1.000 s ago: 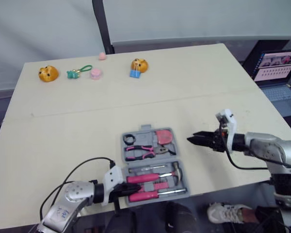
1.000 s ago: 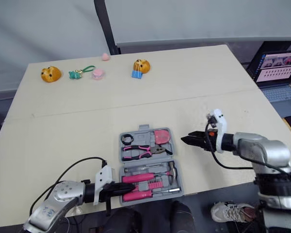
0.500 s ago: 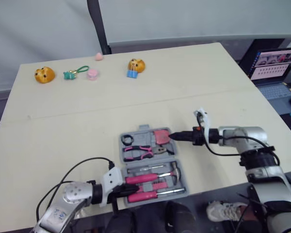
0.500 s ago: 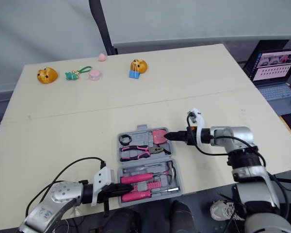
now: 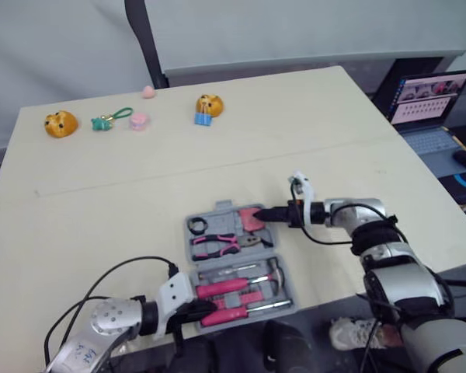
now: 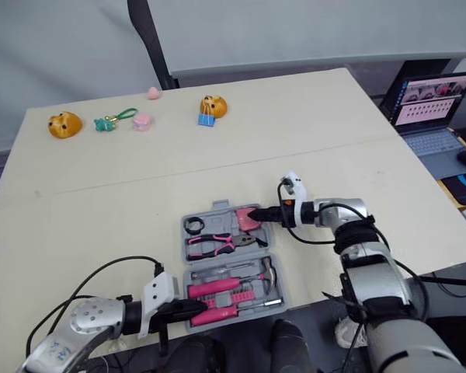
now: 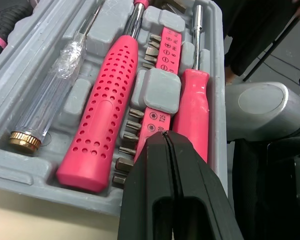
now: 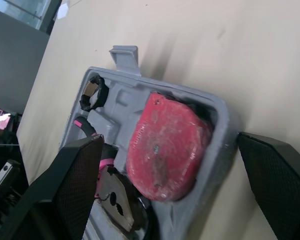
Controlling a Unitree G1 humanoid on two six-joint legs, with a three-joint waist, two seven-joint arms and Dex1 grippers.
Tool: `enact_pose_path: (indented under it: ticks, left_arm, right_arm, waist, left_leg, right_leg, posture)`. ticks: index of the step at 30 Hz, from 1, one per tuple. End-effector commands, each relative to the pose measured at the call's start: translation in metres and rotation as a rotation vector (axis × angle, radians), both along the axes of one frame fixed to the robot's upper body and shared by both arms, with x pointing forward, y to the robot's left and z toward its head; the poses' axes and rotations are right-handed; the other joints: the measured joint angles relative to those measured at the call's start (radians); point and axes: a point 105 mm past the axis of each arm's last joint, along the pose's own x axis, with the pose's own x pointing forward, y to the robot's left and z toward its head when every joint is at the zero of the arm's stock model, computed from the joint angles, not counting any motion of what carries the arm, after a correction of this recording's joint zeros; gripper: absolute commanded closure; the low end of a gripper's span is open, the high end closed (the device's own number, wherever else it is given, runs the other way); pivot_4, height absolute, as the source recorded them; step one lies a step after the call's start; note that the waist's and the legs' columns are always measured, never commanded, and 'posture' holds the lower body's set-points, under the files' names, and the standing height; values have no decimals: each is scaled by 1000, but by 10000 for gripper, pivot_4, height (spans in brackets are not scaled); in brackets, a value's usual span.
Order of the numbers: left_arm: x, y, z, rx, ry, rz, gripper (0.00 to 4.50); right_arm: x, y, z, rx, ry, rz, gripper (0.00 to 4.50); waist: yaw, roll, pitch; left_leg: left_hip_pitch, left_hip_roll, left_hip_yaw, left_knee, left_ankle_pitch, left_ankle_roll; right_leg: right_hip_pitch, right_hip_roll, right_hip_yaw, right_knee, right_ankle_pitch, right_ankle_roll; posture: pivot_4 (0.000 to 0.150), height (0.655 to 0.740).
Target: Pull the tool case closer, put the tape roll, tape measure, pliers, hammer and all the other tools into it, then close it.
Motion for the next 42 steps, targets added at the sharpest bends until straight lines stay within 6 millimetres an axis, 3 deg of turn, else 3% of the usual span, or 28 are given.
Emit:
enact_pose_path:
  ticks: [1, 5, 9, 13, 15, 18, 21, 23, 24, 27, 31, 37, 42]
  left_arm:
    - [-3, 10, -10, 66, 38, 29, 45000]
    - [1, 13, -11, 80, 30, 31, 45000]
    - [13, 14, -2, 78, -10, 50, 45000]
    - [19, 17, 23, 47, -17, 78, 45000]
    - [15, 18, 46, -14, 31, 104, 45000]
    - [-16, 36, 91, -80, 233, 103, 45000]
    - [-76, 75, 138, -46, 576, 113, 45000]
    - [-101, 90, 157, -13, 703, 180, 45000]
    - [-103, 99, 162, -11, 729, 243, 45000]
    - [-82, 141, 162, 14, 673, 447, 45000]
    - [-50, 174, 151, 39, 506, 476, 45000]
    - [-6, 181, 120, 30, 202, 466, 45000]
    - [4, 174, 109, -22, 195, 452, 45000]
  right_arm:
    - [0, 11, 21, 61, -57, 74, 614]
    - [-5, 16, 33, 75, -90, 136, 614]
    - [-24, 18, 51, 84, -145, 243, 614]
    - [-56, 19, 67, 83, -199, 343, 614]
    - [-74, 19, 74, 79, -218, 377, 614]
    - [-103, 18, 80, 73, -235, 430, 614]
    - [-132, 14, 81, 57, -238, 479, 614]
    - [-148, 11, 81, 46, -240, 499, 614]
    - [-155, 10, 81, 42, -237, 501, 614]
    - [-179, -1, 78, -9, -217, 494, 614]
    - [-208, -24, 69, -126, -194, 410, 614]
    - [-214, -68, 66, -286, -271, 151, 614]
    - [-208, -97, 59, -357, -293, 37, 614]
  waist:
    - [0, 0, 0]
    - [0, 0, 0]
    - [3, 1, 1]
    - [5, 1, 1]
    - [5, 1, 1]
    - [2, -1, 1]
    - [-2, -3, 2]
    - [2, -2, 2]
    - [3, -1, 3]
    - [31, 2, 4]
    - [55, 0, 4]
    - [49, -5, 2]
    - [49, -13, 2]
  left_leg:
    - [0, 0, 0, 0, 0, 0]
    - [0, 0, 0, 0, 0, 0]
    - [0, 0, 0, 0, 0, 0]
    - [-1, 0, -1, 1, 0, -1]
    - [-3, 1, -2, 0, 0, -1]
    - [-9, 1, -2, 1, 0, -1]
    - [-15, 2, -4, 4, 0, -2]
    - [-17, 2, -5, 3, -1, -3]
    - [-15, 0, -5, 2, -1, -3]
    - [-13, -4, -4, 2, 0, -3]
    - [-12, -7, -1, 0, 3, -7]
    - [-11, -2, 1, -3, 2, -8]
    - [-11, -1, 9, -3, 2, -8]
  right_leg:
    - [0, 0, 0, 0, 0, 0]
    - [0, 0, 0, 0, 0, 0]
    - [-1, 0, 0, 0, 0, 0]
    - [-1, 0, 0, 1, 0, 0]
    - [-2, 0, -1, 1, 0, 0]
    - [-10, 0, 0, 2, 0, 0]
    - [-17, 0, -1, 5, -2, -3]
    - [-18, 1, -3, 7, -3, -5]
    - [-17, 0, -3, 6, -4, -5]
    - [-13, 0, -2, 1, -3, -1]
    - [-14, 1, -2, 1, -4, -4]
    - [-16, 4, 1, 4, -2, -7]
    - [-16, 6, 1, 3, -2, -7]
  posture:
    - [1500, 7155]
    - [1500, 7155]
    - [1500, 7155]
    - [1500, 7155]
    - [1500, 7155]
    - [1500, 7155]
    - [1500, 7155]
    - [1500, 7155]
    - [1500, 7155]
    - [1500, 7155]
    - [1500, 7155]
    - [1500, 7155]
    - [1500, 7155]
